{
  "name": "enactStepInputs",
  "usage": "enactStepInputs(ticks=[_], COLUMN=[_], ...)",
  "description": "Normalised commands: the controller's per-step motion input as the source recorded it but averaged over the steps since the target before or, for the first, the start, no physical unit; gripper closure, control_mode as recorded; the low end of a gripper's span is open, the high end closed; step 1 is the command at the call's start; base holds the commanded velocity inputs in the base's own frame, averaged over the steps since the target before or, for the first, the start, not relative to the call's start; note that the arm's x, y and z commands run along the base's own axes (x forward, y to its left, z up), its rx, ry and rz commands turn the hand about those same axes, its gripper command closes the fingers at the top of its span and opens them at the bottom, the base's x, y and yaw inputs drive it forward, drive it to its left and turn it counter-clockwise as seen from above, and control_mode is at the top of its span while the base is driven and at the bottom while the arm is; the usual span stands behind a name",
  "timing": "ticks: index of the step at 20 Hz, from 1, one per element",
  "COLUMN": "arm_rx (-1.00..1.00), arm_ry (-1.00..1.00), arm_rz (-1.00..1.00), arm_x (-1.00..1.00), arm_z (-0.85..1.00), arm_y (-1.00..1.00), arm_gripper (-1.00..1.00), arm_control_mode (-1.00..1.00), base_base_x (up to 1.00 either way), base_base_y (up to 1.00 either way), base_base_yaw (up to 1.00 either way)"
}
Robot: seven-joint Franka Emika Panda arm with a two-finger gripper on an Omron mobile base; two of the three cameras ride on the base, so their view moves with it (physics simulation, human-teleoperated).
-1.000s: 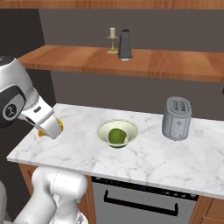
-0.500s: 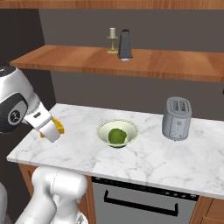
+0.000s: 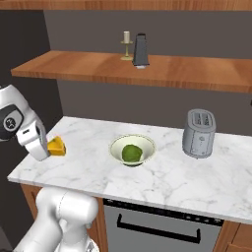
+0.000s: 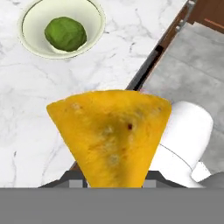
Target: Pick the cheese from the fridge and the cheese grater from the cabinet and place them next to the salad bowl.
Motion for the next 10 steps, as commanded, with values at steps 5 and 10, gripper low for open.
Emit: enactStepInputs(ticks=[5, 10], arm_rx=[0.00, -0.04], arm_ry=[0.14, -0.18], arm_rz=[-0.29, -0.09], arm_x=[0.78, 0.50], arm_z=[-0.45, -0.69], arm_y=[-0.08, -0.01], arm_gripper=[1.00, 1.00], arm_control_mode=[-1.00, -1.00], base_base_x=[0.00, 0.00], base_base_y=[0.00, 0.00], base_base_yaw=[0.00, 0.00])
